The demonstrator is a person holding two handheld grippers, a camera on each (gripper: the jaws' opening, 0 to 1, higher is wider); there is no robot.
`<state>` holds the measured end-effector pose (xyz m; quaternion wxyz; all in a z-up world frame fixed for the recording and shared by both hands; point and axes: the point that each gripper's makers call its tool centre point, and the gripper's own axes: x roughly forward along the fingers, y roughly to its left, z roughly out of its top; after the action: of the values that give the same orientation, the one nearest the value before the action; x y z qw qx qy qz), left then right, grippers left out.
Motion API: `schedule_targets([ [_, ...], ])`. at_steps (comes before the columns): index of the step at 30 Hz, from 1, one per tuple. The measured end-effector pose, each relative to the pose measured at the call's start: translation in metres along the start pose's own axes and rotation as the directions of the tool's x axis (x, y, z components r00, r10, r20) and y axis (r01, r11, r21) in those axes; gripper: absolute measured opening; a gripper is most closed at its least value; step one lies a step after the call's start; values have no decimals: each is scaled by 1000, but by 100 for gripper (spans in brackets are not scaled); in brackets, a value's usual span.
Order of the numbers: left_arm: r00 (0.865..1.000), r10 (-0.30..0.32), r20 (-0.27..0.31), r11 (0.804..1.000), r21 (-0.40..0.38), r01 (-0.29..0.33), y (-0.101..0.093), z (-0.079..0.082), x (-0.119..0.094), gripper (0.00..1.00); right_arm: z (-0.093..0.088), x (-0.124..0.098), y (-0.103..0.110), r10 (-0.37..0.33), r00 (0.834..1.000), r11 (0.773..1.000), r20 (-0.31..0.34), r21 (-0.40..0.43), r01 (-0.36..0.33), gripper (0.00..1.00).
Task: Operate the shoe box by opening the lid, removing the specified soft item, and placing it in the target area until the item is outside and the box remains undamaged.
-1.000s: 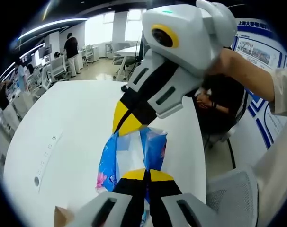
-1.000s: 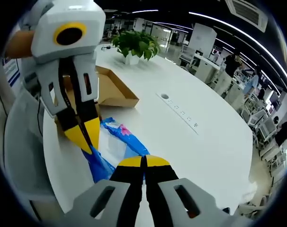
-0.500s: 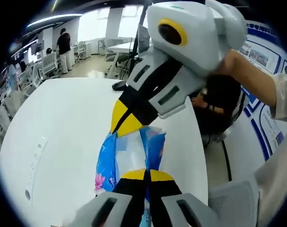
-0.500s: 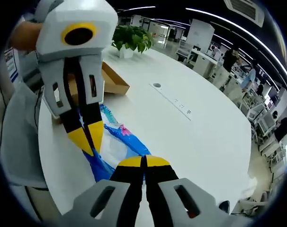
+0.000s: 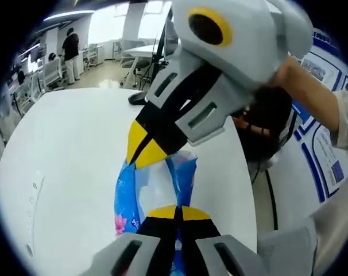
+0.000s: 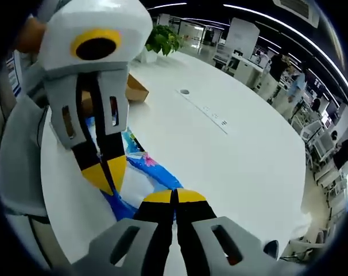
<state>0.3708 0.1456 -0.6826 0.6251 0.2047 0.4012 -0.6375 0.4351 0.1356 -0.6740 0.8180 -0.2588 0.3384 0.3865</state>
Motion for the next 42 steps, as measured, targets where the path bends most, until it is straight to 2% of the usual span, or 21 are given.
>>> schedule_targets([
  [19,999,-14,-39,999,-44,13,8,-14,39,0,-43,34,-3,18,996,999,-90,-48,-23,0],
  [33,999,-15,-34,998,-56,13,9,-19,43,0,-51,42,-4,19,995,1000,-96,-12,-20,0],
  [42,999,0,-38,1000,-13,-1,7,-18,42,2,-58,42,-1,9,993,1000,-119,-20,-12,0],
])
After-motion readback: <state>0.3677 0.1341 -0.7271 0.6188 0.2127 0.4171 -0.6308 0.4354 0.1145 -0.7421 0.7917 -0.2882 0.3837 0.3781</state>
